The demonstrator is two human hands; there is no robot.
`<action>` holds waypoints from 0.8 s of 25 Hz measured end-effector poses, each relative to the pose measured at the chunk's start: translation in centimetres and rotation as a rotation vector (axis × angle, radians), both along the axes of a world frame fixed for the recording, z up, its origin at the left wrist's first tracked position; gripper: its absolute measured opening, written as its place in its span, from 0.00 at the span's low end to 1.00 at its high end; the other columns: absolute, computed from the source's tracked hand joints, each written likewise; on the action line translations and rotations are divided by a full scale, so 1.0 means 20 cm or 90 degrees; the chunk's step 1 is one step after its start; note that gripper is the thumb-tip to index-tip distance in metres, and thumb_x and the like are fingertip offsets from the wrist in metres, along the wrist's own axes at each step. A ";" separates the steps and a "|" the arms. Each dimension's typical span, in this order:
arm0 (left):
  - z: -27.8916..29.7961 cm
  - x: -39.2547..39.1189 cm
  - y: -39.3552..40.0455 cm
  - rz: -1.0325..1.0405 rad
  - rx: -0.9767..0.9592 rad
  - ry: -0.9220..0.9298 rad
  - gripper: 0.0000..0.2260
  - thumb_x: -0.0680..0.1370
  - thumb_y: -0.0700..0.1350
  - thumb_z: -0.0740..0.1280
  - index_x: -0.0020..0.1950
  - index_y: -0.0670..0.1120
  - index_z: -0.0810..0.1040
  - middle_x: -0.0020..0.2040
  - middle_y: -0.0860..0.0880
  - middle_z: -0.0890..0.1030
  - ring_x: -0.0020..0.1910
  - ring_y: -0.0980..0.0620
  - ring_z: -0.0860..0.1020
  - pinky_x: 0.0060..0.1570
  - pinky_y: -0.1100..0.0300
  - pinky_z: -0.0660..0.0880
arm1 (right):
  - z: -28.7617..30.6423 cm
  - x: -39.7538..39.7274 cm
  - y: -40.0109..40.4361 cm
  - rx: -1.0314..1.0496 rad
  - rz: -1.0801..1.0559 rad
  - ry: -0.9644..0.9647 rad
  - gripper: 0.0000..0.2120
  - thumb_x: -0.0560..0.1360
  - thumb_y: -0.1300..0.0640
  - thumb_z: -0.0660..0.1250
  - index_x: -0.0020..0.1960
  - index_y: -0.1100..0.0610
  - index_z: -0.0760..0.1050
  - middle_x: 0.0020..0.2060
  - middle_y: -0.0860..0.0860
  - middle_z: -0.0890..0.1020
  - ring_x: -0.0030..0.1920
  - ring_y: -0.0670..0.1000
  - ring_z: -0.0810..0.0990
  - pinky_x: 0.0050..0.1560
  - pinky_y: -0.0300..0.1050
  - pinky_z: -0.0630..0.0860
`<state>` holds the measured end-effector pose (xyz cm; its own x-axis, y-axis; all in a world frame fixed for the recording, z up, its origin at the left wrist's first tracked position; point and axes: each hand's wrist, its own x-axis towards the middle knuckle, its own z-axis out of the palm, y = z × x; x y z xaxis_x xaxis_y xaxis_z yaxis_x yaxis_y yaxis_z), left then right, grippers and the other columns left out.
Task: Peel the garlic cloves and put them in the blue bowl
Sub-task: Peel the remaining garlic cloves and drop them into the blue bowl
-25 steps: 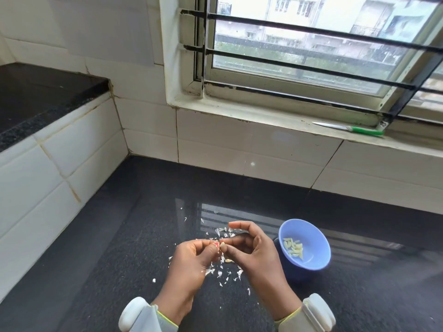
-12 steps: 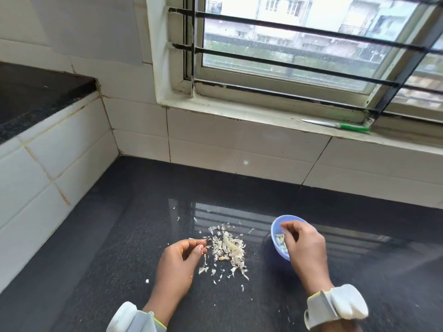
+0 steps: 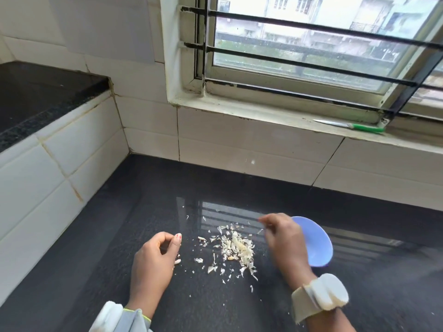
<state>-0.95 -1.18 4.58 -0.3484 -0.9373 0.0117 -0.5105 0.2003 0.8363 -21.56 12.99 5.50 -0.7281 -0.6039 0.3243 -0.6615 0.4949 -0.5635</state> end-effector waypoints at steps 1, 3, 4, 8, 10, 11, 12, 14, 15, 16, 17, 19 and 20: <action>-0.01 0.01 -0.01 0.002 0.001 -0.004 0.09 0.74 0.48 0.70 0.35 0.51 0.77 0.30 0.55 0.80 0.31 0.60 0.77 0.32 0.67 0.68 | -0.03 0.06 -0.07 0.019 0.066 0.028 0.14 0.66 0.72 0.72 0.44 0.56 0.84 0.38 0.50 0.84 0.41 0.53 0.81 0.43 0.40 0.75; -0.01 0.02 -0.03 0.002 0.008 -0.008 0.06 0.73 0.45 0.72 0.37 0.52 0.78 0.32 0.57 0.80 0.33 0.62 0.77 0.32 0.71 0.67 | -0.10 0.18 -0.21 0.082 0.186 0.099 0.13 0.62 0.68 0.76 0.41 0.53 0.84 0.36 0.47 0.83 0.37 0.53 0.80 0.37 0.39 0.76; -0.02 0.03 -0.03 -0.001 0.015 -0.003 0.05 0.73 0.44 0.72 0.38 0.52 0.79 0.33 0.57 0.80 0.33 0.62 0.77 0.32 0.72 0.67 | -0.13 0.23 -0.28 0.118 0.233 0.137 0.11 0.62 0.65 0.76 0.40 0.52 0.83 0.34 0.47 0.82 0.36 0.52 0.79 0.34 0.39 0.75; -0.03 0.07 -0.06 -0.005 0.040 0.025 0.06 0.72 0.40 0.72 0.43 0.52 0.80 0.35 0.57 0.81 0.35 0.67 0.77 0.29 0.72 0.71 | -0.19 0.35 -0.42 0.223 0.311 0.233 0.05 0.67 0.62 0.71 0.37 0.53 0.79 0.33 0.48 0.79 0.37 0.52 0.77 0.30 0.42 0.72; -0.05 0.08 -0.07 -0.005 0.044 0.023 0.07 0.73 0.40 0.72 0.43 0.53 0.80 0.35 0.58 0.82 0.35 0.67 0.77 0.29 0.68 0.73 | -0.19 0.38 -0.43 0.254 0.307 0.235 0.05 0.67 0.63 0.71 0.40 0.54 0.81 0.35 0.49 0.80 0.38 0.52 0.78 0.29 0.43 0.72; -0.05 0.09 -0.08 -0.006 0.043 0.020 0.07 0.73 0.41 0.72 0.43 0.53 0.81 0.36 0.58 0.82 0.35 0.67 0.77 0.29 0.70 0.72 | -0.20 0.39 -0.43 0.260 0.304 0.221 0.05 0.68 0.63 0.70 0.41 0.55 0.80 0.37 0.50 0.80 0.39 0.52 0.79 0.31 0.43 0.73; -0.06 0.08 -0.09 -0.007 0.043 0.019 0.07 0.73 0.41 0.72 0.43 0.54 0.81 0.36 0.58 0.82 0.36 0.68 0.77 0.30 0.73 0.71 | -0.20 0.39 -0.44 0.260 0.304 0.209 0.05 0.70 0.64 0.69 0.43 0.56 0.80 0.38 0.51 0.80 0.40 0.53 0.79 0.32 0.45 0.74; -0.06 0.07 -0.08 -0.016 0.038 0.014 0.06 0.73 0.41 0.72 0.43 0.54 0.81 0.36 0.59 0.82 0.38 0.69 0.77 0.34 0.76 0.69 | -0.19 0.38 -0.44 0.257 0.305 0.193 0.05 0.74 0.65 0.65 0.47 0.58 0.77 0.43 0.54 0.79 0.45 0.56 0.79 0.38 0.48 0.75; -0.06 0.06 -0.07 -0.022 0.036 0.013 0.06 0.73 0.41 0.72 0.43 0.53 0.81 0.36 0.59 0.82 0.38 0.69 0.77 0.34 0.77 0.69 | -0.18 0.38 -0.44 0.264 0.311 0.172 0.06 0.76 0.66 0.62 0.49 0.59 0.76 0.46 0.56 0.78 0.48 0.57 0.78 0.42 0.50 0.74; -0.06 0.06 -0.06 -0.025 0.033 0.018 0.06 0.73 0.41 0.71 0.43 0.53 0.81 0.36 0.59 0.82 0.39 0.69 0.77 0.34 0.77 0.69 | -0.16 0.37 -0.44 0.264 0.318 0.152 0.07 0.77 0.67 0.60 0.52 0.59 0.74 0.49 0.56 0.77 0.50 0.58 0.76 0.44 0.51 0.73; -0.05 0.05 -0.05 -0.027 0.036 0.031 0.05 0.74 0.41 0.71 0.43 0.52 0.82 0.37 0.59 0.82 0.39 0.69 0.77 0.34 0.77 0.69 | -0.15 0.36 -0.44 0.265 0.325 0.135 0.08 0.77 0.67 0.59 0.53 0.59 0.73 0.50 0.56 0.76 0.51 0.58 0.75 0.46 0.51 0.72; -0.05 0.03 -0.02 -0.040 0.053 0.067 0.06 0.74 0.40 0.70 0.46 0.52 0.83 0.38 0.57 0.83 0.39 0.67 0.78 0.35 0.77 0.71 | -0.12 0.36 -0.42 0.223 0.339 0.066 0.12 0.74 0.68 0.60 0.54 0.56 0.71 0.51 0.55 0.75 0.50 0.57 0.75 0.46 0.49 0.70; -0.05 0.01 -0.01 -0.055 0.069 0.088 0.07 0.75 0.41 0.70 0.48 0.53 0.83 0.39 0.57 0.84 0.38 0.66 0.79 0.37 0.75 0.72 | -0.09 0.37 -0.40 0.166 0.337 -0.003 0.15 0.72 0.68 0.62 0.54 0.53 0.71 0.51 0.52 0.75 0.48 0.54 0.75 0.45 0.46 0.71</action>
<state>-0.67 -1.32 3.68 -0.4297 -0.9023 -0.0343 -0.3741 0.1433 0.9163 -14.17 4.98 3.65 -0.3067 -0.9449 0.1142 -0.8539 0.2202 -0.4715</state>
